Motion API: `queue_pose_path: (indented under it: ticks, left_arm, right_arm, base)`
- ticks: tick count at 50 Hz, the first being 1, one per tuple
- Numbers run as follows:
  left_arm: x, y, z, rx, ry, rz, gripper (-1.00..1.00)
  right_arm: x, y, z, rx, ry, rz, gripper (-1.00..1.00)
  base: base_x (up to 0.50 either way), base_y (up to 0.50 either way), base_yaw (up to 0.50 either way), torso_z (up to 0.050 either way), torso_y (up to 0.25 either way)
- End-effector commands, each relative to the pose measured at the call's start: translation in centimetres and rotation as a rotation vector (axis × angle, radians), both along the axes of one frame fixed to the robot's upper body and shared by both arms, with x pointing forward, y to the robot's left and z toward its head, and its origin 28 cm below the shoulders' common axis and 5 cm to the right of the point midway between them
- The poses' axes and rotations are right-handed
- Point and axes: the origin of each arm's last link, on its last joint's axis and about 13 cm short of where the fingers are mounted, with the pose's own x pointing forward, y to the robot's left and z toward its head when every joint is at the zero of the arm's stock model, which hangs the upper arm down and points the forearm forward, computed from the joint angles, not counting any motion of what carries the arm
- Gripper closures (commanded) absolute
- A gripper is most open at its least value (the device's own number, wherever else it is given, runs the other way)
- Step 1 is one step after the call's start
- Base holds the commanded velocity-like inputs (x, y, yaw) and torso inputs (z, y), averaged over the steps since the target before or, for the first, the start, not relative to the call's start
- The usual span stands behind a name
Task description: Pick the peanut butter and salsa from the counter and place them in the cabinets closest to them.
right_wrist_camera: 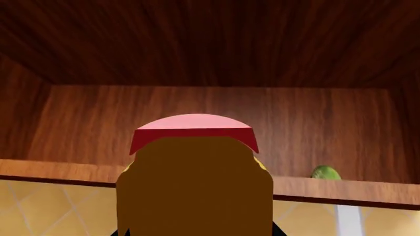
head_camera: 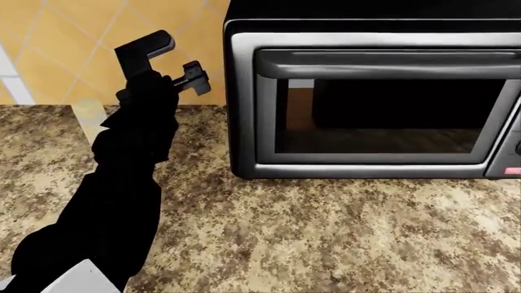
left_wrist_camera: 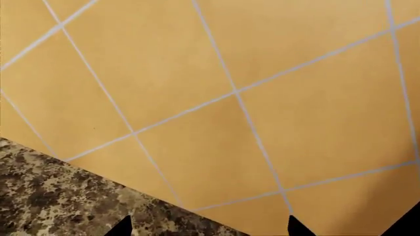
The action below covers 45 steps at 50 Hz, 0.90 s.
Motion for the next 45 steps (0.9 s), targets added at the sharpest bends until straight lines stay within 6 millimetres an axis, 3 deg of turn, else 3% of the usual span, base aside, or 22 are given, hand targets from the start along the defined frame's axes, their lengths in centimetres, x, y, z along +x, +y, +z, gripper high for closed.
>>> queue_pose_path:
  ticks: [1, 9, 18, 27, 45]
  left_arm:
    - [0.0, 0.0, 0.0, -0.007, 0.0, 0.003, -1.0]
    - [0.0, 0.0, 0.0, -0.008, -0.001, 0.002, -1.0]
    - [0.0, 0.0, 0.0, 0.004, -0.002, 0.002, -1.0]
    - [0.0, 0.0, -0.1, 0.016, -0.001, 0.005, -1.0]
    - [0.0, -0.1, -0.1, 0.042, 0.003, 0.008, -1.0]
  right_arm:
    - [-0.7, 0.0, 0.3, -0.006, -0.037, 0.0, 1.0]
    - [-3.5, 0.6, 0.2, -0.002, -0.097, -0.016, 1.0]
    - [-5.3, 0.7, 0.3, 0.032, -0.07, -0.034, 1.0]
    - [-7.7, 1.2, 2.3, 0.059, -0.071, -0.033, 1.0]
    - [-8.1, 1.2, 7.0, 0.062, -0.111, -0.067, 1.0]
  base:
    - [0.0, 0.0, 0.0, 0.0, 0.0]
    - [0.0, 0.0, 0.0, 0.0, 0.0]
    - [0.0, 0.0, 0.0, 0.0, 0.0]
    - [0.0, 0.0, 0.0, 0.0, 0.001]
    - [0.0, 0.0, 0.0, 0.0, 0.0]
